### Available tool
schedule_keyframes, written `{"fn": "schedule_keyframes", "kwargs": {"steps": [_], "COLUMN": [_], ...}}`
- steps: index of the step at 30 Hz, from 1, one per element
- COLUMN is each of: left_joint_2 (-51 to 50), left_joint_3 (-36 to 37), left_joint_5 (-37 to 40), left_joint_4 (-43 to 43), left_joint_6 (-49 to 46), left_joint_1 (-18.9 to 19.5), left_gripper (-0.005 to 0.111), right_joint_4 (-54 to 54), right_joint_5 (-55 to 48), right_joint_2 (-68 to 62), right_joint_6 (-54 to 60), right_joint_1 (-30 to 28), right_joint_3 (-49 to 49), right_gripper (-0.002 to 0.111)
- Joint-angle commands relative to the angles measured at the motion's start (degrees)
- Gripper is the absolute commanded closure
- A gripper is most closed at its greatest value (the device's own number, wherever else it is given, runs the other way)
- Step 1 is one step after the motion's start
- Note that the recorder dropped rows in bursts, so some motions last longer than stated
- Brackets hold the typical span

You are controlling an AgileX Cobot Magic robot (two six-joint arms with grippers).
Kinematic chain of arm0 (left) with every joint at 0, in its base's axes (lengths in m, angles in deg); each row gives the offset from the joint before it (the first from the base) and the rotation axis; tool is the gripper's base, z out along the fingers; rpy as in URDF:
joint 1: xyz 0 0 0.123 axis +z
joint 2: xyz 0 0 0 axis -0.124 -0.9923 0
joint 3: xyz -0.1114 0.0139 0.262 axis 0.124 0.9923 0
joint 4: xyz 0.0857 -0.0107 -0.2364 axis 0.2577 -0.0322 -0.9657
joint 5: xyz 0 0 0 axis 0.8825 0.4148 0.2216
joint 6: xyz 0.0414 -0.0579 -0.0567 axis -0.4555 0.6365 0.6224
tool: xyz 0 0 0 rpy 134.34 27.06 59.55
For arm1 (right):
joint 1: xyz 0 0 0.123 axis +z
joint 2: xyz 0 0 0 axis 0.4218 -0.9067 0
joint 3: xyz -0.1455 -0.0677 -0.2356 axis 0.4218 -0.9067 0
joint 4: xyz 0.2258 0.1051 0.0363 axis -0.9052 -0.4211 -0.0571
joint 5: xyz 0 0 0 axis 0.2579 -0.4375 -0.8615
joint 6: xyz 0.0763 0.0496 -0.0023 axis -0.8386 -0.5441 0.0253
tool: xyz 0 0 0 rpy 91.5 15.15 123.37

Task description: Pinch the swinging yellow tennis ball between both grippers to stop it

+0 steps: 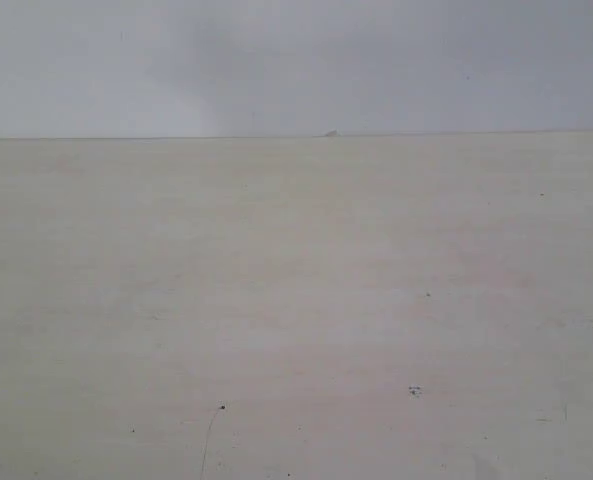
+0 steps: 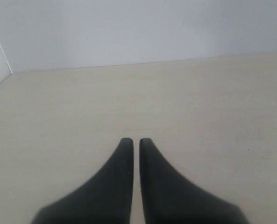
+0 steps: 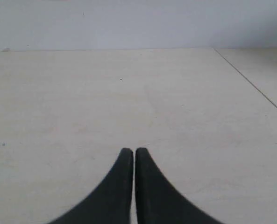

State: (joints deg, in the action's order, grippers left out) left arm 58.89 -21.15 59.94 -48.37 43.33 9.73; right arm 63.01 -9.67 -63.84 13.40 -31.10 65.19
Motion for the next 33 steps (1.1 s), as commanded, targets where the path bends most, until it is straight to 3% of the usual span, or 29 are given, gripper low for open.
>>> {"fn": "schedule_keyframes", "kwargs": {"steps": [1,8,12,16,25,33], "left_joint_2": [0.12,0.12,0.12,0.12,0.12,0.12], "left_joint_3": [0.22,0.22,0.22,0.22,0.22,0.22], "left_joint_5": [-0.05,-0.05,-0.05,-0.05,-0.05,-0.22], "left_joint_4": [-0.45,-0.45,-0.45,-0.45,-0.45,0.29], "left_joint_6": [-0.07,-0.07,-0.07,-0.07,-0.07,-0.25], "left_joint_1": [0.22,0.12,-2.71,-3.2,-3.2,-3.2], "left_gripper": [0.102,0.102,0.102,0.102,0.102,0.102], "right_joint_4": [-0.05,0.06,0.06,0.07,-0.05,-0.05], "right_joint_5": [0.37,1.77,1.77,2.72,16.32,21.72], "right_joint_2": [0.32,0.32,0.32,0.32,0.32,0.32], "right_joint_6": [0.47,0.47,0.47,0.47,-0.15,-6.98], "right_joint_1": [-0.18,-0.18,-0.18,-0.18,-0.18,-0.18], "right_joint_3": [0.05,0.05,0.05,0.05,0.05,0.05], "right_gripper": [0.108,0.108,0.108,0.108,0.108,0.108]}}
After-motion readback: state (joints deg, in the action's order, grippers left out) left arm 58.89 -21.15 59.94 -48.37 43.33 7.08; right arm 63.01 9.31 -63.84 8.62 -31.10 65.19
